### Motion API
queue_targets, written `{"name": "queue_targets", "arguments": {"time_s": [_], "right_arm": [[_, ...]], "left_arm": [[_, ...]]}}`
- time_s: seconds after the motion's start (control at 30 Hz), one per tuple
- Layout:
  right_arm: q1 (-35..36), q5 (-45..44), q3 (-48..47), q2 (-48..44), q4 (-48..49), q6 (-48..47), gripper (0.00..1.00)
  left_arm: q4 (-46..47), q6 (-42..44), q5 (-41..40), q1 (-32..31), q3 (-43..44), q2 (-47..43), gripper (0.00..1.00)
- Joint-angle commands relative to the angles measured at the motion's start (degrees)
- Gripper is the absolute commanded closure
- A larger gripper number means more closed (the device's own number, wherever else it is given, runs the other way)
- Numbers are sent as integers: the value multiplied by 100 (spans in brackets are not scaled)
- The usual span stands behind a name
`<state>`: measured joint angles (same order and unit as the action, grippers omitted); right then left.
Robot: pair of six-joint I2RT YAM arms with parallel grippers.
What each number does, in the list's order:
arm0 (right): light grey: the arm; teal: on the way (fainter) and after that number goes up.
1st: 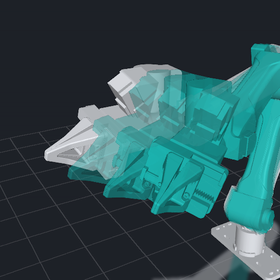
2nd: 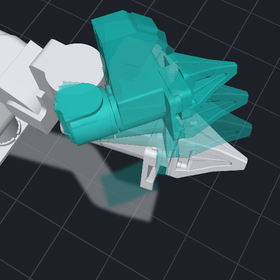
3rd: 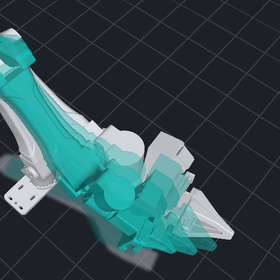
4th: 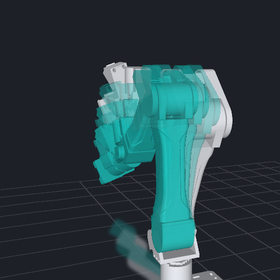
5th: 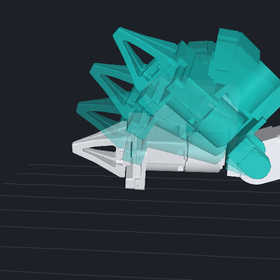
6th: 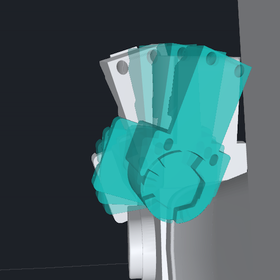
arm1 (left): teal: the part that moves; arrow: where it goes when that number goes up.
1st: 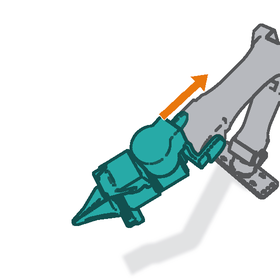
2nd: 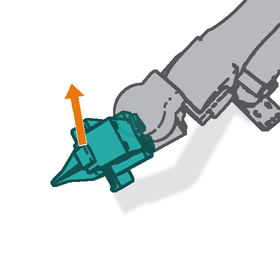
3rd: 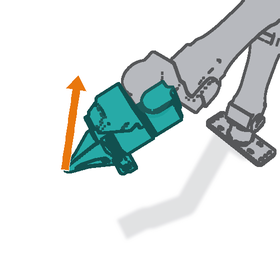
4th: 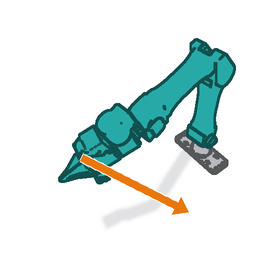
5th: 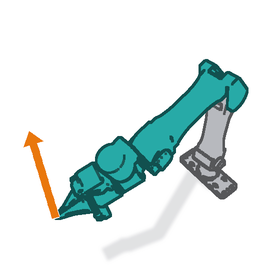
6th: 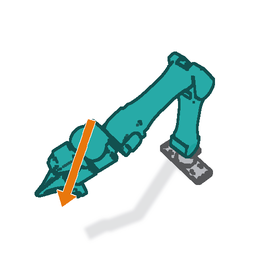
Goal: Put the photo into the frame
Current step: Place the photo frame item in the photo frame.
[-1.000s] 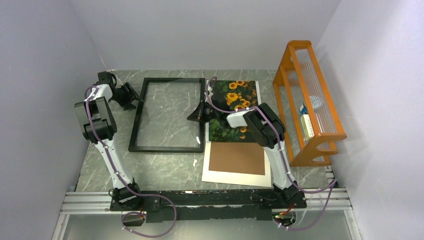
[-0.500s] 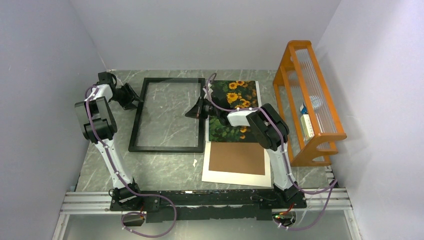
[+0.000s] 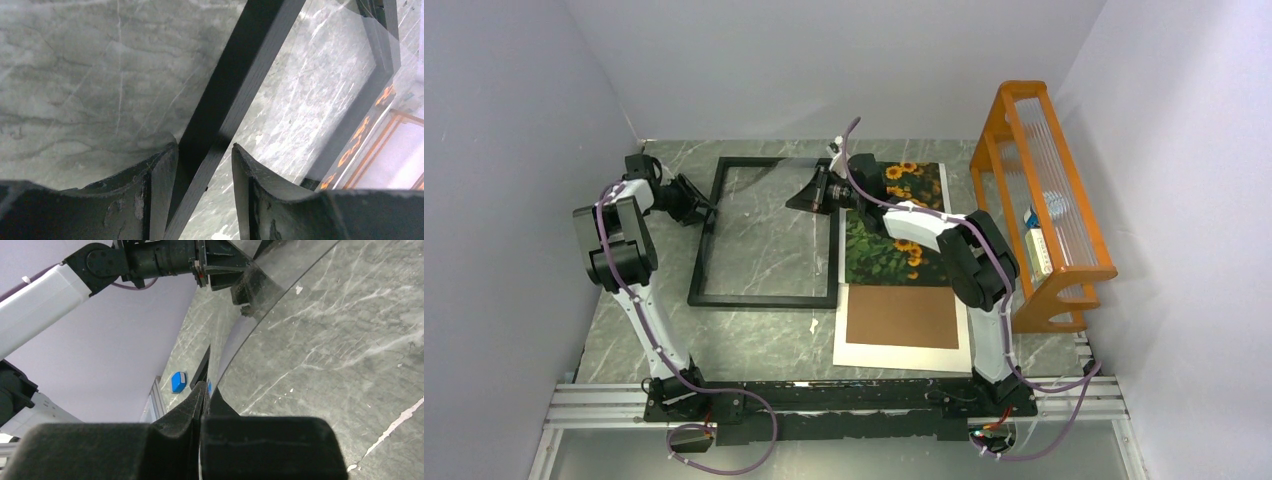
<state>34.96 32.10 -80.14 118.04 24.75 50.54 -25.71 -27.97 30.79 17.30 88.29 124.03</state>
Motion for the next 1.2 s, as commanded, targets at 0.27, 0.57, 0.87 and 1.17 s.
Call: {"name": "queue_targets", "arguments": {"time_s": [0.27,0.57,0.87,1.17], "right_arm": [[72,48,-1109,-334,-303,142,100],[386,120,-2406,-6,-657,101,100],[432,123,-2318,668,-521,337,100],[197,-257,-1067,1086,-10,709,100]], "left_arm": [[-1183,-318,-1986,30,48,-872,33],[-1681,-609,-2808,587,671,-1291,24],[-1695,-926,-3025,1131,502,-1299,17],[-923,-828,-1563,1143,58,-1024,7]]}}
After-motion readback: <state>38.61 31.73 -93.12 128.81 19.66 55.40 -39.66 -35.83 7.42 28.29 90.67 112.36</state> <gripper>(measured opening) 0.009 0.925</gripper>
